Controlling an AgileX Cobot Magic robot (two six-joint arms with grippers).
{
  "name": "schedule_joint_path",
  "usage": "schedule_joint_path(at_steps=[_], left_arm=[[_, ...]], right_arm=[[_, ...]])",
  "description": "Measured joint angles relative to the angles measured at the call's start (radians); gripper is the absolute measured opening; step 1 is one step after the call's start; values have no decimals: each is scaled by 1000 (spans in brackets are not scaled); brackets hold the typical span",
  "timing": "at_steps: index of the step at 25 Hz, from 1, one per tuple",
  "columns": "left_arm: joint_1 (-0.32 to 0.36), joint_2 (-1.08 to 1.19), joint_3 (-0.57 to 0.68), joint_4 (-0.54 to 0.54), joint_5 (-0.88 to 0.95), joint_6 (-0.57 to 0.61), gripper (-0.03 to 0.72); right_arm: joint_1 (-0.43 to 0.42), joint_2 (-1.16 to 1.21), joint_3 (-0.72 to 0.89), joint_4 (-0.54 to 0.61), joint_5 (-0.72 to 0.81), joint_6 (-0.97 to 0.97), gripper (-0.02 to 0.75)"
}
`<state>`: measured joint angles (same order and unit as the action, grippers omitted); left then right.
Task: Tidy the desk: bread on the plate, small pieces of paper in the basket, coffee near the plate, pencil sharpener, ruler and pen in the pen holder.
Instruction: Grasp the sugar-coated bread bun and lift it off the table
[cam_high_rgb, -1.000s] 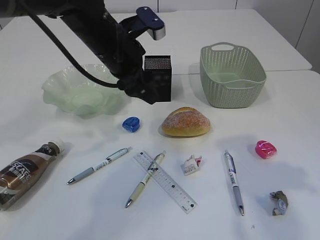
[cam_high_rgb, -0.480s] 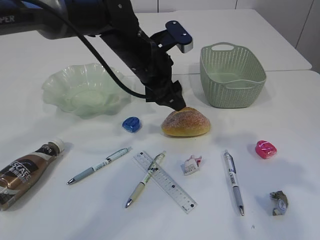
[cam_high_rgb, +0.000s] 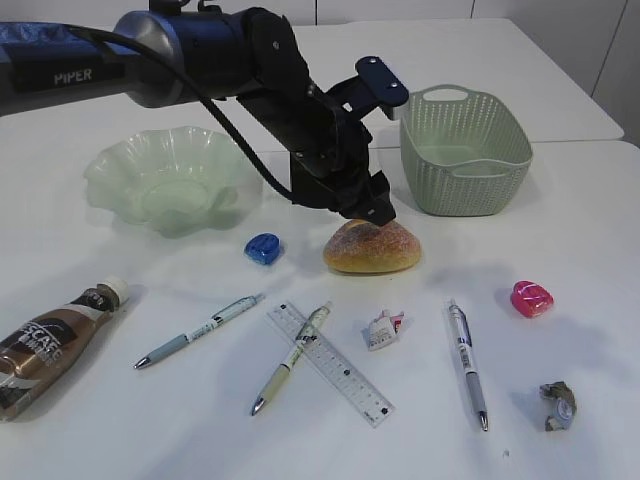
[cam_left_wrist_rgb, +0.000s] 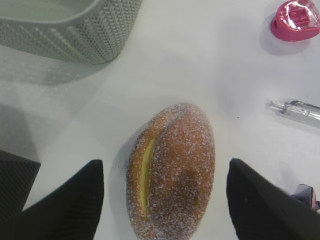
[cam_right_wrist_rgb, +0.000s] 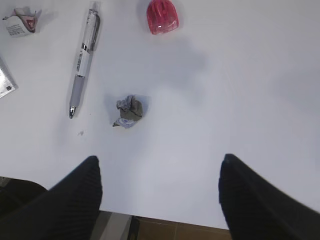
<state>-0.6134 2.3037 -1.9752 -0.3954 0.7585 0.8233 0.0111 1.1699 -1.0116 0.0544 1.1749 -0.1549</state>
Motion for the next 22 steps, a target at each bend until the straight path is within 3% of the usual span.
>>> schedule_joint_path(at_steps=[6, 12, 22], left_arm=[[0, 0, 0, 0, -2, 0, 545], [0, 5, -2, 0, -4, 2, 599], [0, 57, -2, 0, -37, 2, 597]], right_arm=[[0, 0, 0, -3, -10, 1, 566], [0, 0, 0, -3, -10, 2, 566], [0, 0, 0, -5, -25, 4, 566]])
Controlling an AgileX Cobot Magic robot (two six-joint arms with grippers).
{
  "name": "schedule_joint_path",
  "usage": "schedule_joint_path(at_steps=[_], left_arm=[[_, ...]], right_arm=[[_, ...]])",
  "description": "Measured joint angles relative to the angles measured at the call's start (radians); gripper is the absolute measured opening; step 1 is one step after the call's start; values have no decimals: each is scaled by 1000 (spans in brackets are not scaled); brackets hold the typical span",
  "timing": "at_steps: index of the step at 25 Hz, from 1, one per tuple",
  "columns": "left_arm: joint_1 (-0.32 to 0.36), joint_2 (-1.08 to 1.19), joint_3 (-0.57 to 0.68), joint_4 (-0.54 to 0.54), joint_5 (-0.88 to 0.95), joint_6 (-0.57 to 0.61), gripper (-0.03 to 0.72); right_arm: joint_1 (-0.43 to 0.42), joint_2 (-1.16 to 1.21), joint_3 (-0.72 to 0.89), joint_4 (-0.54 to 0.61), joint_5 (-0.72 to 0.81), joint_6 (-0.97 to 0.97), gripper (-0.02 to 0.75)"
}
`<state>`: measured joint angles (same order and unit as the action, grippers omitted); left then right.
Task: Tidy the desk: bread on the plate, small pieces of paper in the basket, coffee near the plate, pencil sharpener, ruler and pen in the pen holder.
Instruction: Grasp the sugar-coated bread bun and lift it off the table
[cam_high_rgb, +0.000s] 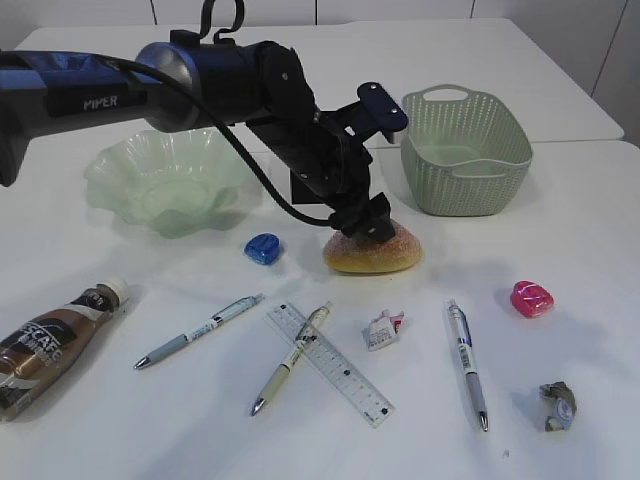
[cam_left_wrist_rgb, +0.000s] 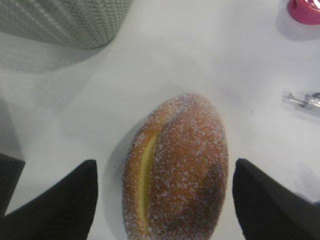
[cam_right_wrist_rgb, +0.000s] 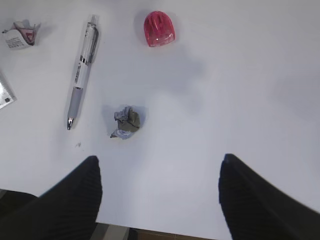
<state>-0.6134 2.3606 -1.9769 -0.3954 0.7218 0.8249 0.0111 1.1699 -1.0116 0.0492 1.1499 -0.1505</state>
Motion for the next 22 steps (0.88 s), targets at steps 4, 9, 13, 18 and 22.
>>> schedule_joint_path(at_steps=[4, 9, 13, 18, 22], left_arm=[[0, 2, 0, 0, -15, 0, 594], [0, 26, 0, -6, -15, 0, 594], [0, 38, 0, -41, -15, 0, 594], [0, 60, -5, -51, -29, 1, 594], [0, 66, -5, -51, -31, 1, 582]], right_arm=[[0, 0, 0, 0, -17, 0, 566], [0, 0, 0, -2, -32, 0, 566], [0, 0, 0, -2, -32, 0, 566], [0, 0, 0, -2, -32, 0, 566], [0, 0, 0, -2, -34, 0, 566]])
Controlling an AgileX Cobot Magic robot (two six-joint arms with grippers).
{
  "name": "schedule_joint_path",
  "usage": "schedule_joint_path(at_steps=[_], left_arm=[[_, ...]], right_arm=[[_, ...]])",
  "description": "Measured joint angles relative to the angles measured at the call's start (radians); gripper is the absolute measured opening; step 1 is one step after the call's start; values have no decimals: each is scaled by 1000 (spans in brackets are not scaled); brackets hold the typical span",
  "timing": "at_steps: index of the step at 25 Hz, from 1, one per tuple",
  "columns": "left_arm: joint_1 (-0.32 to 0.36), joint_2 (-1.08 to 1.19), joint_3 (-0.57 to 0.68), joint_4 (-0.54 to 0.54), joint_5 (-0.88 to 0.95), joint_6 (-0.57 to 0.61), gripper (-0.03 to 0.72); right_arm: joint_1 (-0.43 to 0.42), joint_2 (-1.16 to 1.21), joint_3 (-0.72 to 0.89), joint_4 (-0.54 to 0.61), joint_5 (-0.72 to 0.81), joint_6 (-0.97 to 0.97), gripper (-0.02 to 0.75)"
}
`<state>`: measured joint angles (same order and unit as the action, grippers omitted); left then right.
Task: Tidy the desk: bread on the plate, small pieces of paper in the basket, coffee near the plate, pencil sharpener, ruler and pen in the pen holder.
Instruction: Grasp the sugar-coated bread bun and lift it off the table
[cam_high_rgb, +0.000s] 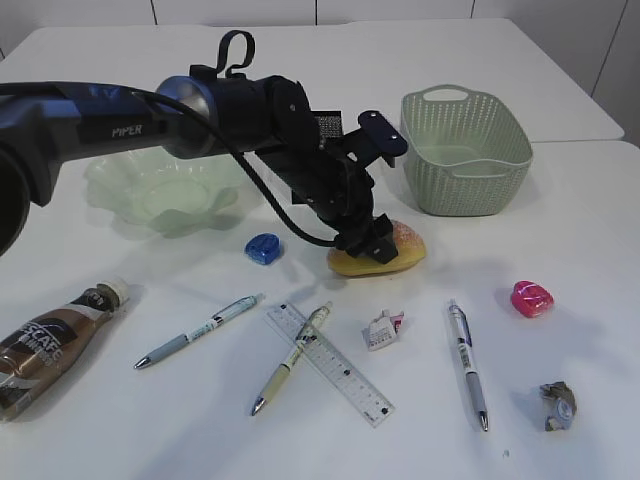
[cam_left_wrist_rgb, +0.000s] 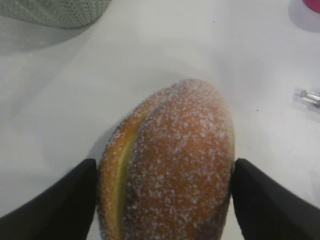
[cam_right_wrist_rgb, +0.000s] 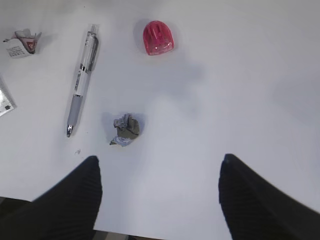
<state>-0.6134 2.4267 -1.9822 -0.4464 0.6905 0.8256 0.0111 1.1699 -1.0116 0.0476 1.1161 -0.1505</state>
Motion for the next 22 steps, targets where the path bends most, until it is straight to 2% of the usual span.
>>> schedule_joint_path(at_steps=[3, 8, 10, 18, 22], left_arm=[[0, 0, 0, -1, 0, 0, 501], [0, 0, 0, -2, 2, 0, 282], [0, 0, 0, -3, 8, 0, 233], [0, 0, -4, -5, 43, 2, 211], [0, -23, -4, -5, 123, -8, 211]], right_arm=[[0, 0, 0, 0, 0, 0, 566], [0, 0, 0, 0, 0, 2, 566], [0, 0, 0, 0, 0, 2, 566], [0, 0, 0, 0, 0, 2, 566], [0, 0, 0, 0, 0, 2, 566]])
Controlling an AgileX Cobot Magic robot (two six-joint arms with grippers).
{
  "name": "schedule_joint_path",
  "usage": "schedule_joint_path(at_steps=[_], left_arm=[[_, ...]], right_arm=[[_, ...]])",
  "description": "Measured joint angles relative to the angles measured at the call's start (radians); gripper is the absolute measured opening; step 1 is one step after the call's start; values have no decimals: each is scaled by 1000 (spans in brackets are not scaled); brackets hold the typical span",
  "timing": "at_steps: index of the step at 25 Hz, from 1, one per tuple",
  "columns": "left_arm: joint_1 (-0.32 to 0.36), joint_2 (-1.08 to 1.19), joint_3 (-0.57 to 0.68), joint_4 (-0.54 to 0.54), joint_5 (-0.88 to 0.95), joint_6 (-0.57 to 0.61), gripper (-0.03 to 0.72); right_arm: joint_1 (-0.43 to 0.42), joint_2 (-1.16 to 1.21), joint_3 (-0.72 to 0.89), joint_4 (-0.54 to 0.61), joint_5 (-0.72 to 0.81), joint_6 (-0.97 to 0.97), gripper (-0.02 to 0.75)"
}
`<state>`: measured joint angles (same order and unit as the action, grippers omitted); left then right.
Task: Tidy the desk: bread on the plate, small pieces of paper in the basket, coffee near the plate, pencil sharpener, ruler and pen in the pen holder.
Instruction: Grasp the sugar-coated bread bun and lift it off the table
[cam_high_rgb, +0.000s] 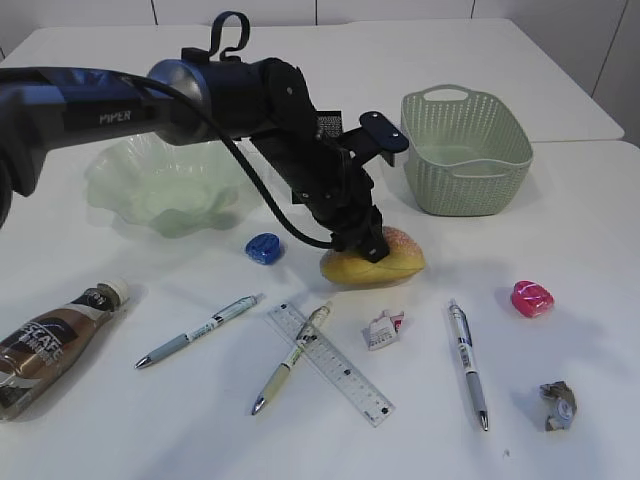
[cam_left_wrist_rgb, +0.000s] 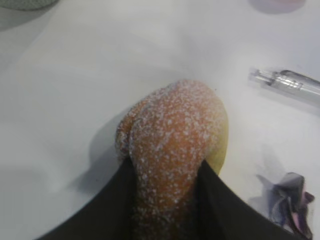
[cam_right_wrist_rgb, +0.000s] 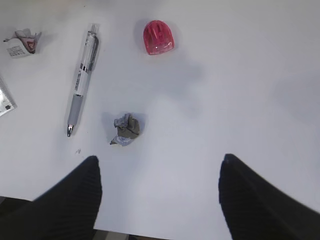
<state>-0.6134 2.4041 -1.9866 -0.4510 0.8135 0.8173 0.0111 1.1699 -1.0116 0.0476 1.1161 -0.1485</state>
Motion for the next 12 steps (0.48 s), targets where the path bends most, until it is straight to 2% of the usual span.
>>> schedule_joint_path(at_steps=[12], left_arm=[[0, -96, 0, 6, 136, -61, 211]], right_arm=[[0, 0, 0, 0, 6, 1, 566]])
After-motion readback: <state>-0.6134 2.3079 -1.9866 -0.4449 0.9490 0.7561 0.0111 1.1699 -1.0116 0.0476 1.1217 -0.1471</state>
